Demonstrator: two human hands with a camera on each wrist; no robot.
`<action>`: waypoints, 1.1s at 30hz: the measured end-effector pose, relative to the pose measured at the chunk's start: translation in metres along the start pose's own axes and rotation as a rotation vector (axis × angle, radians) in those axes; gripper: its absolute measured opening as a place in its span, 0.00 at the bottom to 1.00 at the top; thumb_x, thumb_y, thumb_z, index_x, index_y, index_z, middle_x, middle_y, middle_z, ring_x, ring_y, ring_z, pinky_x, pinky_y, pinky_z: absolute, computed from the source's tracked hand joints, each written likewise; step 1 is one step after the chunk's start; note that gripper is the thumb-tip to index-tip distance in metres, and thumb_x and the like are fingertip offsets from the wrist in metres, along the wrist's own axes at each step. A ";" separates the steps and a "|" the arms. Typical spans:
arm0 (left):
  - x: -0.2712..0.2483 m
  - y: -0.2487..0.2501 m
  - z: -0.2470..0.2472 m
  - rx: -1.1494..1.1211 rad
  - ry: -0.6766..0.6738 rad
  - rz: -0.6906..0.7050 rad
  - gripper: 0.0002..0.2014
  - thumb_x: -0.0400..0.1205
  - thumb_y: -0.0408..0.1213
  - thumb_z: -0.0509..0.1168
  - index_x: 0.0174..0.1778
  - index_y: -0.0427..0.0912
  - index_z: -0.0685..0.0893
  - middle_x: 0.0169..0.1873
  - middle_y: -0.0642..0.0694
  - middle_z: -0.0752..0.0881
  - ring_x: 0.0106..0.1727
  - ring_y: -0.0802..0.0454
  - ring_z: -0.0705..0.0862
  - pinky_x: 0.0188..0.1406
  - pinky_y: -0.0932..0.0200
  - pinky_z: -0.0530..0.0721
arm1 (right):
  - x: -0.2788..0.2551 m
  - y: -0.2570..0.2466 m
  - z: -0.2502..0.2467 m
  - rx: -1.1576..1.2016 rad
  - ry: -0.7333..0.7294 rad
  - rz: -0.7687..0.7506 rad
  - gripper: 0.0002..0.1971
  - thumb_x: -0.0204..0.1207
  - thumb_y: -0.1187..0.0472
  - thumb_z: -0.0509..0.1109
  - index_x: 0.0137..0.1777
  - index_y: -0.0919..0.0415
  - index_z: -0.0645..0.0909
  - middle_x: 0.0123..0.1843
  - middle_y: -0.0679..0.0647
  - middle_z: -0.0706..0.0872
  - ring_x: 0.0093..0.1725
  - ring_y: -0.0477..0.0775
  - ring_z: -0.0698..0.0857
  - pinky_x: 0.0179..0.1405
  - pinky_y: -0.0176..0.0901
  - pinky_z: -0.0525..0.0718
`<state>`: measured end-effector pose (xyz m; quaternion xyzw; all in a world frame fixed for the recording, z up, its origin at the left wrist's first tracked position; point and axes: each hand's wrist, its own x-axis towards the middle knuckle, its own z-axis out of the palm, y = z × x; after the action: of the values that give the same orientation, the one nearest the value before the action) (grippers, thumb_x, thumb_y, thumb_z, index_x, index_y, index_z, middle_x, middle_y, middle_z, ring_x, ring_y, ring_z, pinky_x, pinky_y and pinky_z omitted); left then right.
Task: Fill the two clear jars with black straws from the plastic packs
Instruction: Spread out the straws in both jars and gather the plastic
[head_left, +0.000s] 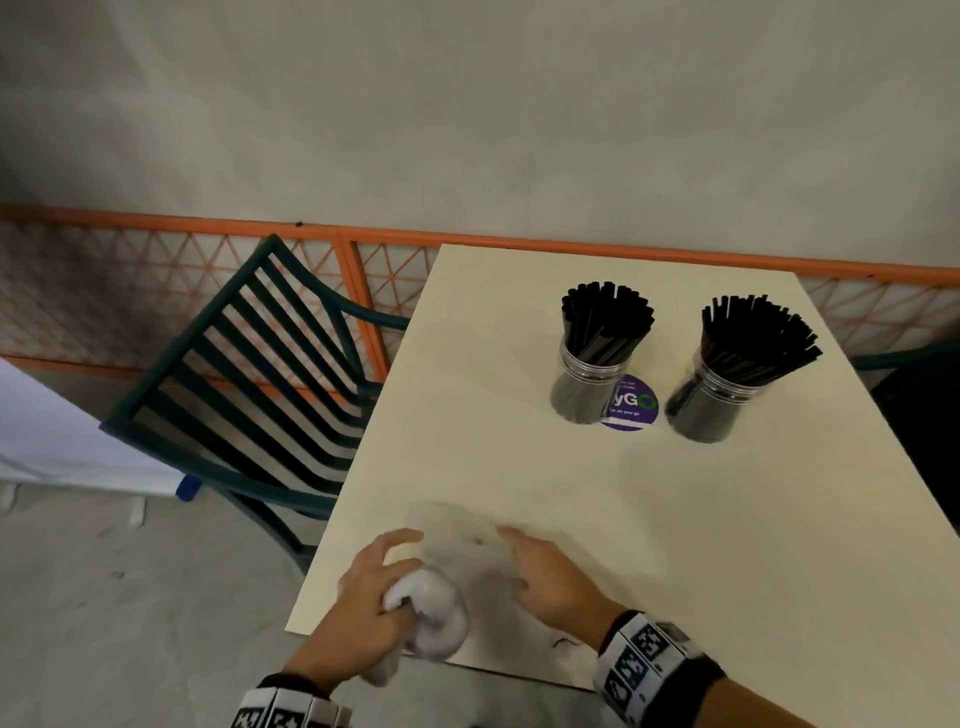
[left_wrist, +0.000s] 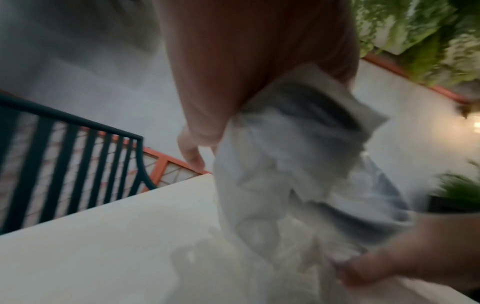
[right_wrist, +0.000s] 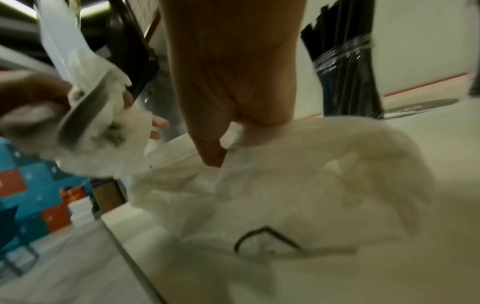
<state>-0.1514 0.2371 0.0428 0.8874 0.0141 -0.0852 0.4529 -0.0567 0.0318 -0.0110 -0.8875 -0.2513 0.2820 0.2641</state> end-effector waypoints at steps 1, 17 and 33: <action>0.005 0.001 0.002 0.083 -0.056 0.008 0.13 0.59 0.54 0.57 0.35 0.76 0.80 0.72 0.74 0.56 0.72 0.76 0.54 0.68 0.64 0.58 | -0.004 0.000 -0.003 0.028 0.020 -0.040 0.28 0.73 0.64 0.62 0.76 0.57 0.67 0.65 0.60 0.80 0.64 0.57 0.78 0.59 0.37 0.74; 0.030 0.092 0.127 -0.220 -0.610 0.188 0.19 0.78 0.41 0.61 0.54 0.73 0.67 0.63 0.58 0.73 0.66 0.60 0.74 0.58 0.79 0.70 | -0.165 -0.002 0.000 0.876 0.964 0.097 0.19 0.71 0.48 0.68 0.58 0.56 0.77 0.54 0.49 0.85 0.56 0.52 0.85 0.56 0.46 0.84; -0.027 0.167 0.357 0.011 -1.235 -0.146 0.29 0.71 0.45 0.68 0.67 0.55 0.65 0.66 0.44 0.76 0.63 0.51 0.78 0.67 0.50 0.77 | -0.356 0.123 0.105 0.797 0.907 0.642 0.30 0.71 0.57 0.74 0.65 0.37 0.60 0.64 0.33 0.71 0.61 0.22 0.73 0.57 0.13 0.69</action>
<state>-0.2099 -0.1476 -0.0241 0.6734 -0.1902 -0.6135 0.3661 -0.3410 -0.2365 -0.0284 -0.7834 0.2829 0.0178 0.5531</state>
